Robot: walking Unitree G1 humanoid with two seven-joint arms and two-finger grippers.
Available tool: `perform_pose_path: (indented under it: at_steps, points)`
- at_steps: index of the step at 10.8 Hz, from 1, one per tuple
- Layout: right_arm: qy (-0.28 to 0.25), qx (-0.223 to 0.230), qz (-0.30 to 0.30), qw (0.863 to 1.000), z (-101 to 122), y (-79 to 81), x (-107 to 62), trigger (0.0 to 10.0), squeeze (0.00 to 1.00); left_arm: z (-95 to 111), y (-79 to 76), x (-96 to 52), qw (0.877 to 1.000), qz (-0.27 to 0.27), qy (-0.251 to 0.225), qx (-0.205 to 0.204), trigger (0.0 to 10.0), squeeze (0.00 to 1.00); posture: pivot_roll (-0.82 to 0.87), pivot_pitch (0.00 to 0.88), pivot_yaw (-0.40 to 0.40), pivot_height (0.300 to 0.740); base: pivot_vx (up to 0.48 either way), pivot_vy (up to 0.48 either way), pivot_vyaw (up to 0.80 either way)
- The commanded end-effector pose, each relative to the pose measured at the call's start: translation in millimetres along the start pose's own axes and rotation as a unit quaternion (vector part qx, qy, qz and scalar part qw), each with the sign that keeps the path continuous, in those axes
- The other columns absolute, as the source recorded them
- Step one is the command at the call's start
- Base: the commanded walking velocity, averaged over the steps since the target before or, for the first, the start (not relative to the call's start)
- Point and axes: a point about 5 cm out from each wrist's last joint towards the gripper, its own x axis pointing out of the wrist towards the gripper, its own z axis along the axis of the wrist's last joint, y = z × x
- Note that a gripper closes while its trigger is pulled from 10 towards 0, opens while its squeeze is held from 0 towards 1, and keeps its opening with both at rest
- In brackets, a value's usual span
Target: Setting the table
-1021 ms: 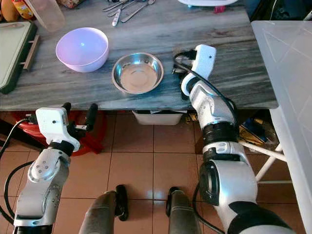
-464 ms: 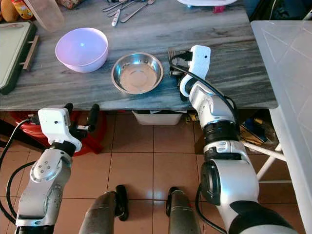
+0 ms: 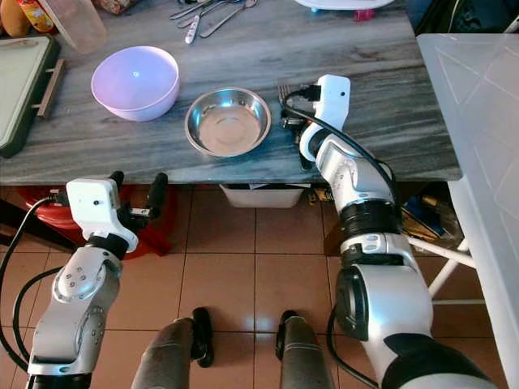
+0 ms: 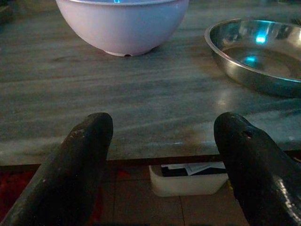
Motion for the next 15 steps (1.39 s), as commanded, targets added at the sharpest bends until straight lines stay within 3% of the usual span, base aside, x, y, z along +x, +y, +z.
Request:
perform_pose_path:
  at_steps: [1, 3, 4, 8, 15]
  points:
    - [0.078, 0.023, -0.013, 0.997, -39, -5.1, -1.7, 10.0, 1.00, -3, 2.1, -1.5, 1.000, 0.001, 0.007, 0.010, 10.0, 0.00, -0.02, 0.290, 0.069, 0.740, 0.000, 0.000, 0.00]
    - [0.067, 0.020, -0.011, 0.998, -32, -3.2, -1.8, 10.0, 0.95, -2, 2.2, -0.8, 1.000, 0.002, 0.005, 0.009, 10.0, 0.00, -0.03, 0.290, 0.068, 0.740, 0.000, 0.000, 0.00]
    - [0.062, 0.019, -0.011, 0.998, -30, -3.2, -2.6, 10.0, 0.00, -2, 1.7, -0.6, 1.000, 0.001, 0.004, 0.008, 10.0, 0.00, -0.03, 0.290, 0.068, 0.740, 0.000, 0.000, 0.00]
    - [0.017, 0.009, -0.031, 0.999, -17, -11.3, -9.6, 10.0, 0.00, -2, 0.5, 0.5, 1.000, -0.001, 0.002, 0.005, 10.0, 0.00, -0.03, 0.285, 0.068, 0.740, 0.000, 0.000, 0.00]
    - [-0.125, 0.002, -0.060, 0.990, 5, -14.6, -19.1, 10.0, 0.00, -1, 1.5, 0.5, 1.000, 0.006, -0.005, 0.002, 10.0, 0.00, -0.02, 0.273, 0.061, 0.740, 0.000, 0.000, 0.00]
